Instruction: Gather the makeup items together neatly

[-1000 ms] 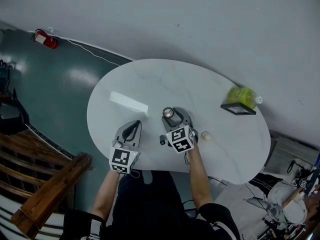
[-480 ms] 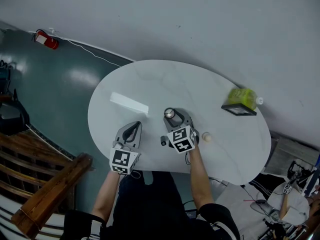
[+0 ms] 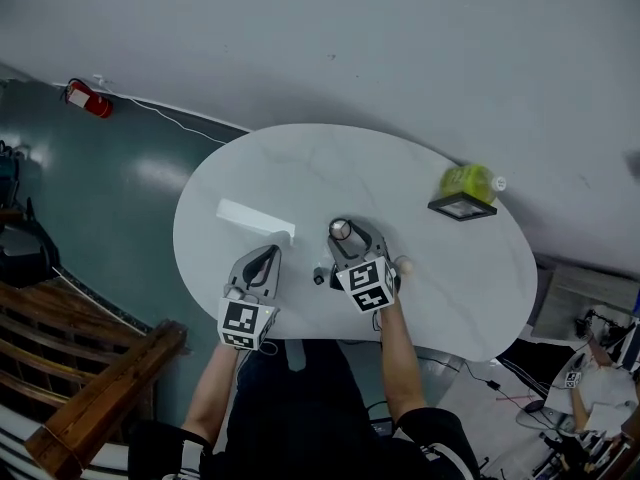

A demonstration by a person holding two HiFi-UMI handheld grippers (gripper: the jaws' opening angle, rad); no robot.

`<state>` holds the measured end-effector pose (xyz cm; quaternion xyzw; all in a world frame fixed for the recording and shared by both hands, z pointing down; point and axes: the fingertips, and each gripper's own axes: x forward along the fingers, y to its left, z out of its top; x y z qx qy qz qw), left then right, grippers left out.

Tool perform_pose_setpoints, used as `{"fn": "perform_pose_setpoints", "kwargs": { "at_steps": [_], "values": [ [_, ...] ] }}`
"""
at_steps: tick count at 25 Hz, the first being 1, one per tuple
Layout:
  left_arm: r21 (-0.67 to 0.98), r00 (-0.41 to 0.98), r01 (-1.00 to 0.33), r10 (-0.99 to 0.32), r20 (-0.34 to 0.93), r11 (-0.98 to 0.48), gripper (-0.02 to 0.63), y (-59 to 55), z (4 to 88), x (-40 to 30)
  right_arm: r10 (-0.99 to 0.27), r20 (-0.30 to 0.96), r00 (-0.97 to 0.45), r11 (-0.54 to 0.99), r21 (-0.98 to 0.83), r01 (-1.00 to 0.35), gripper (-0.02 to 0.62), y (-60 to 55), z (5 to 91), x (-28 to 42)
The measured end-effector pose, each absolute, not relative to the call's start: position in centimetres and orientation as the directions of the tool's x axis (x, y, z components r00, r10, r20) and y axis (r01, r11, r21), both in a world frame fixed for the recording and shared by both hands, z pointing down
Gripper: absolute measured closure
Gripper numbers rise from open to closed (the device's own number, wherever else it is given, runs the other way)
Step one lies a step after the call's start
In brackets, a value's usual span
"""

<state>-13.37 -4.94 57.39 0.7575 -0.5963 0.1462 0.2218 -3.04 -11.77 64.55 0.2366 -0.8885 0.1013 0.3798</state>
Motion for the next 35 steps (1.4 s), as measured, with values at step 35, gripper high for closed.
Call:
{"fn": "perform_pose_setpoints", "kwargs": {
  "at_steps": [35],
  "values": [
    [0.138, 0.416, -0.906, -0.782, 0.463, -0.400, 0.586, 1.6, 56.4, -2.8, -0.505, 0.728, -0.464, 0.704, 0.037, -0.709, 0.365, -1.4, 64.6, 11.6]
  ]
}}
